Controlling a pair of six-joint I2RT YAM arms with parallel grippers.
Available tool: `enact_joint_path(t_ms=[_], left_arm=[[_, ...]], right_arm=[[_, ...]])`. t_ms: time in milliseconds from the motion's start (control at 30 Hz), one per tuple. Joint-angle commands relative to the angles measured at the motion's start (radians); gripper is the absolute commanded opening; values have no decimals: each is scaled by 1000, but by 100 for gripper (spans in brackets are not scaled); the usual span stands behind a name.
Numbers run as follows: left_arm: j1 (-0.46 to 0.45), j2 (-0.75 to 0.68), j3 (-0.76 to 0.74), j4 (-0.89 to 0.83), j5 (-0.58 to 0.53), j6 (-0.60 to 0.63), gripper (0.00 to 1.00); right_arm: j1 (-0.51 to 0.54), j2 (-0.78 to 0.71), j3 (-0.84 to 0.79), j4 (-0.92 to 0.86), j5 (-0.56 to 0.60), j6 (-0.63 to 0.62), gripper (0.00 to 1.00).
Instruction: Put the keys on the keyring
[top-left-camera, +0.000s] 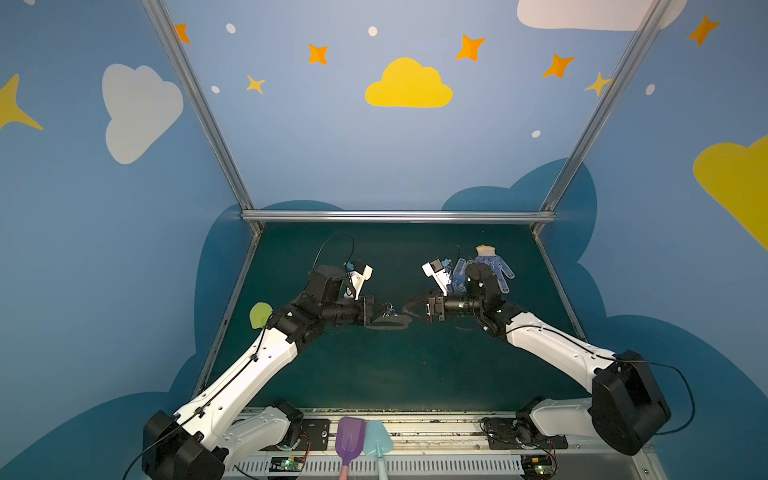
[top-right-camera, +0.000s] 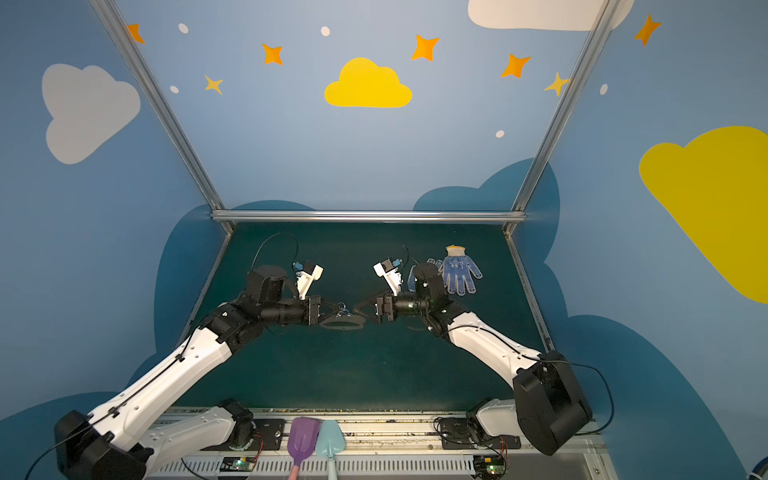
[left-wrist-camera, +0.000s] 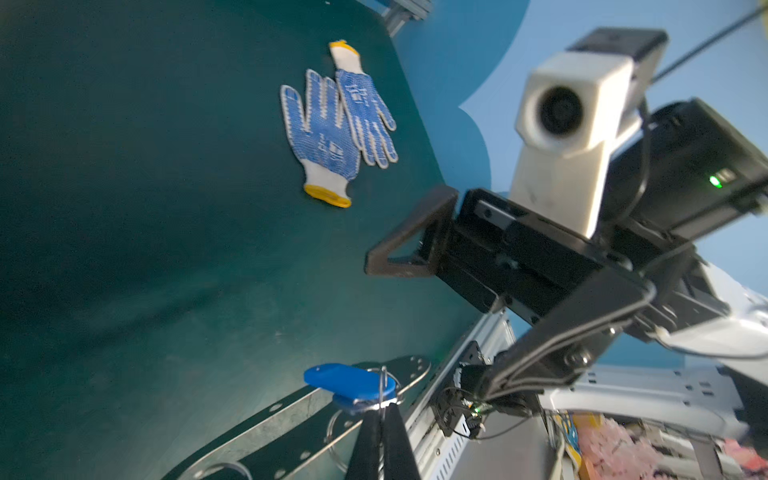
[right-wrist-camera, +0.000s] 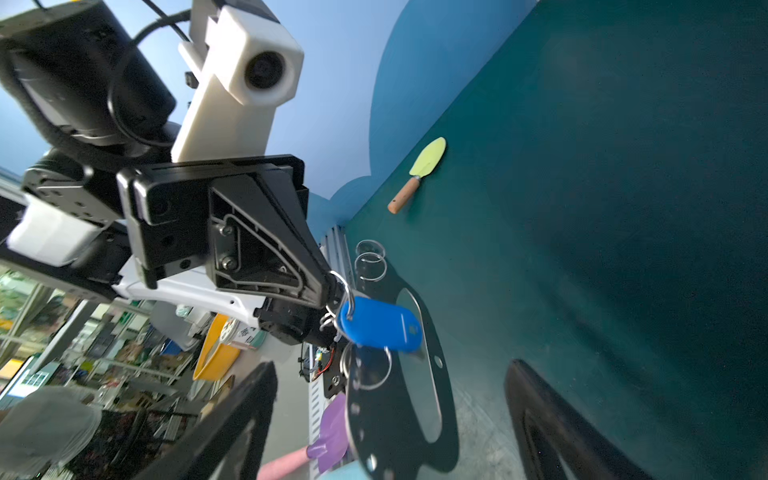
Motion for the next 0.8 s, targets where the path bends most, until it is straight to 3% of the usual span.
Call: enact_joint_path(t_ms=[0, 67, 133, 233, 500, 600, 767], left_arm=[[-14, 7, 17, -13, -116, -61, 4], [-29, 18, 26, -13, -120, -71, 4], [-43, 31, 36, -24, -142, -92, 4], [-61, 56, 60, -56, -169, -114, 4], [-71, 68, 38, -2, -170, -198, 4], [-75, 65, 35, 7, -176, -207, 4], [-83, 68, 33, 11, -181, -212, 4]], right_arm=[[64, -53, -36, -79, 184, -69, 87], [106, -87, -63, -43, 234, -79, 85], [110, -101, -103, 43, 243, -34, 66], [117, -117, -90, 5, 260, -67, 50], [172, -67, -64, 6, 324, -90, 42], [183, -65, -65, 33, 339, -79, 47], [203, -62, -54, 48, 350, -87, 47]])
